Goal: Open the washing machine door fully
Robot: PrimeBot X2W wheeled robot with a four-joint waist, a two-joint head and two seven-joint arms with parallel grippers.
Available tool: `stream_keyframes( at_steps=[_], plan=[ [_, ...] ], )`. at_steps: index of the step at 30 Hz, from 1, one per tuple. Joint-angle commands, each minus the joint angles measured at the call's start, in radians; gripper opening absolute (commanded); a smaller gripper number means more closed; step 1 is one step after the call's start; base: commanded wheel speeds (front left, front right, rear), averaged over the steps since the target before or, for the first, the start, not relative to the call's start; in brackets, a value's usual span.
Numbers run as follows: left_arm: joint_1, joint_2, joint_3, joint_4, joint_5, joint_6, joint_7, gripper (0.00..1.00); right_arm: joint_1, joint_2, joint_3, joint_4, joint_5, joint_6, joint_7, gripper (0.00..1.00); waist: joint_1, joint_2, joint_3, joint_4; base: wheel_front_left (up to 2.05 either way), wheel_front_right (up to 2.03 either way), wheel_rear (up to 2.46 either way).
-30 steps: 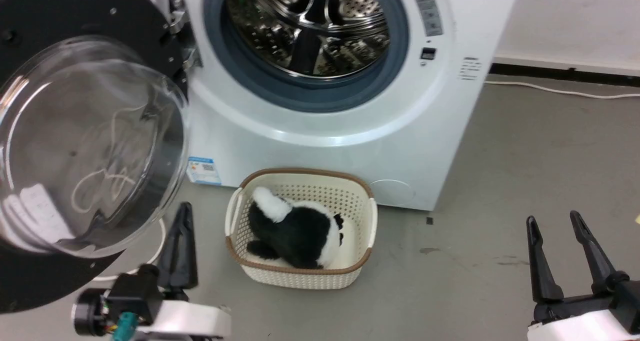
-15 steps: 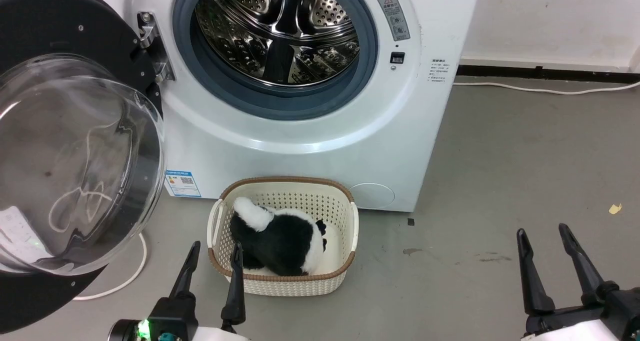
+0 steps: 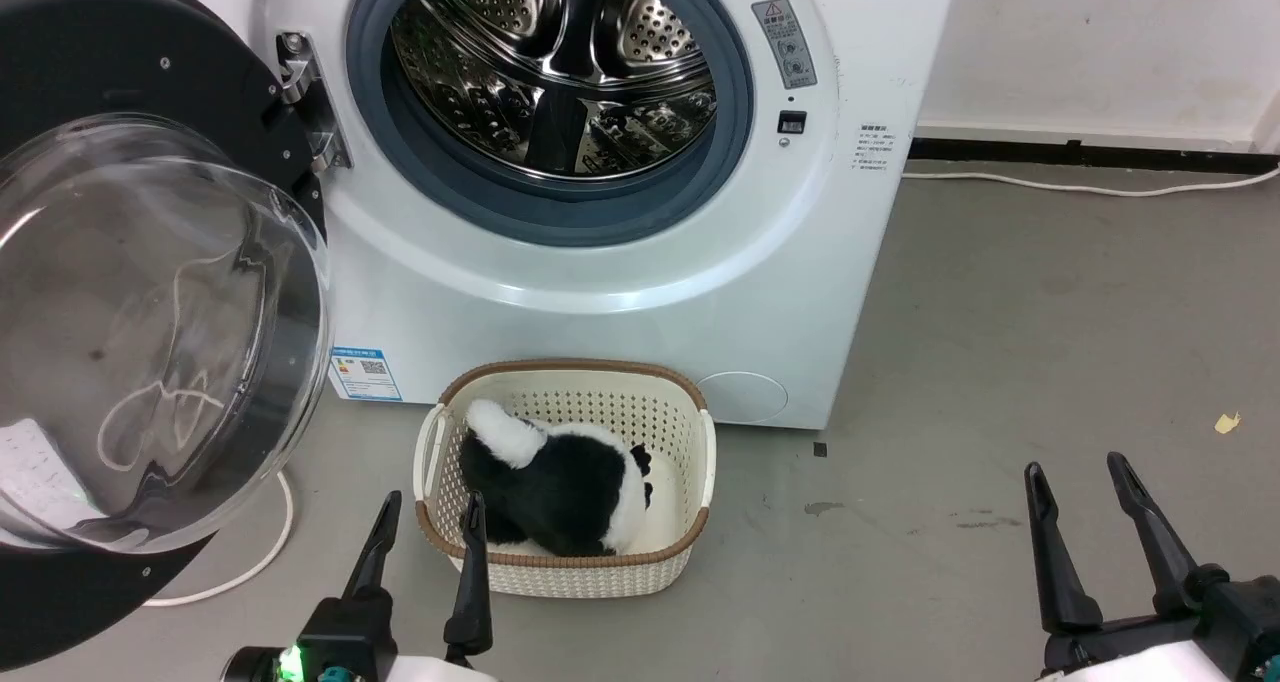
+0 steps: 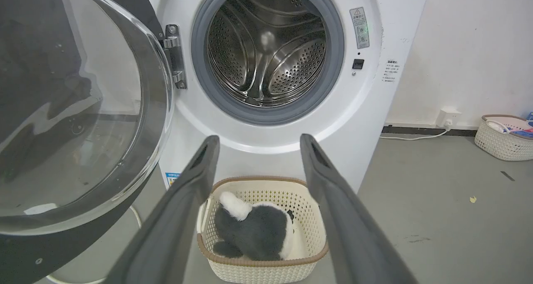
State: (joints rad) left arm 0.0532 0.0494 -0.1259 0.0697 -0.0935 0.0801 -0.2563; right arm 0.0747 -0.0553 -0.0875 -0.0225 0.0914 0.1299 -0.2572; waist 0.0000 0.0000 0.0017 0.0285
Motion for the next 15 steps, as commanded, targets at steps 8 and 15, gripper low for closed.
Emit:
stream_keyframes(
  at_steps=[8,15],
  plan=[
    [-0.001,0.0,0.003,-0.001,-0.013,-0.004,0.005,0.0,-0.001,0.0,0.002,0.0,-0.003,0.0,0.004,0.0,0.0,0.0,0.0,-0.001,0.0,0.0,0.0],
    [-0.004,0.0,0.01,-0.005,-0.007,-0.009,0.02,0.0,-0.006,0.0,0.007,0.001,-0.008,0.0,0.019,0.0,0.0,0.0,0.0,-0.003,0.0,0.0,0.0]
  ],
)
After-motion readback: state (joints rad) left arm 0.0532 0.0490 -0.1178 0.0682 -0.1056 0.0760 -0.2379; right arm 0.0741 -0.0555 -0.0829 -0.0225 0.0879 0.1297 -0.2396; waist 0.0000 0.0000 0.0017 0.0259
